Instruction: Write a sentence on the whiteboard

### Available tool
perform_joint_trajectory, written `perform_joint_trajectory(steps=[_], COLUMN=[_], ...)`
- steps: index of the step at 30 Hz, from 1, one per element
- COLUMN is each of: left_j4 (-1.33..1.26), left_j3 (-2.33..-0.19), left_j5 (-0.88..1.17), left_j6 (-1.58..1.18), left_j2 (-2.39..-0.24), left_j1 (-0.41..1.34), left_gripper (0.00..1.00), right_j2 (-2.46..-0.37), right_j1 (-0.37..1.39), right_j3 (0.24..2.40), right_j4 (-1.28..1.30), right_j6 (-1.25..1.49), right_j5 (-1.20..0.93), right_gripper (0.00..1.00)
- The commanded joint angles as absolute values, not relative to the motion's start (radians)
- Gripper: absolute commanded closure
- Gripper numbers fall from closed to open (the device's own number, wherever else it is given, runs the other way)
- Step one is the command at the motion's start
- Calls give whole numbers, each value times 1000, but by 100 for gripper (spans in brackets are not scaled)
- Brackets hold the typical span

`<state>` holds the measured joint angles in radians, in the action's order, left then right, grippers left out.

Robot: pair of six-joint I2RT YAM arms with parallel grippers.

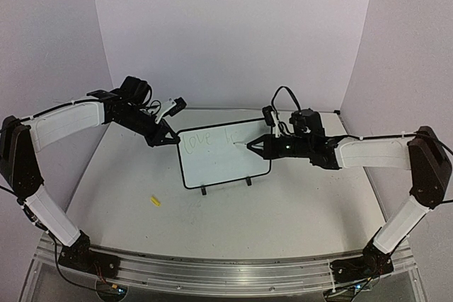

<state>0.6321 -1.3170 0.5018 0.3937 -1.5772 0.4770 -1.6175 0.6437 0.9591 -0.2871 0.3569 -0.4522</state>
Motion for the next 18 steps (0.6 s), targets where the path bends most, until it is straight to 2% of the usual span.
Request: perform_joint_trajectory(steps=[1, 6, 18], left_j4=[620, 620, 620], left_j3=[-1309, -1308, -1310], left_j5=[359, 360, 362], left_j6=[450, 450, 450], left_j2=[-1567, -1566, -1575], left_j1=[464, 463, 464], left_gripper=[100, 100, 100], right_j2=[-1581, -1549, -1585], right_j1=[640, 640, 640], right_j3=[979, 999, 1052], right_j4=[-317, -319, -322], right_j6=[352, 353, 344], right_j5=[-480, -533, -476], right_gripper=[100, 100, 100])
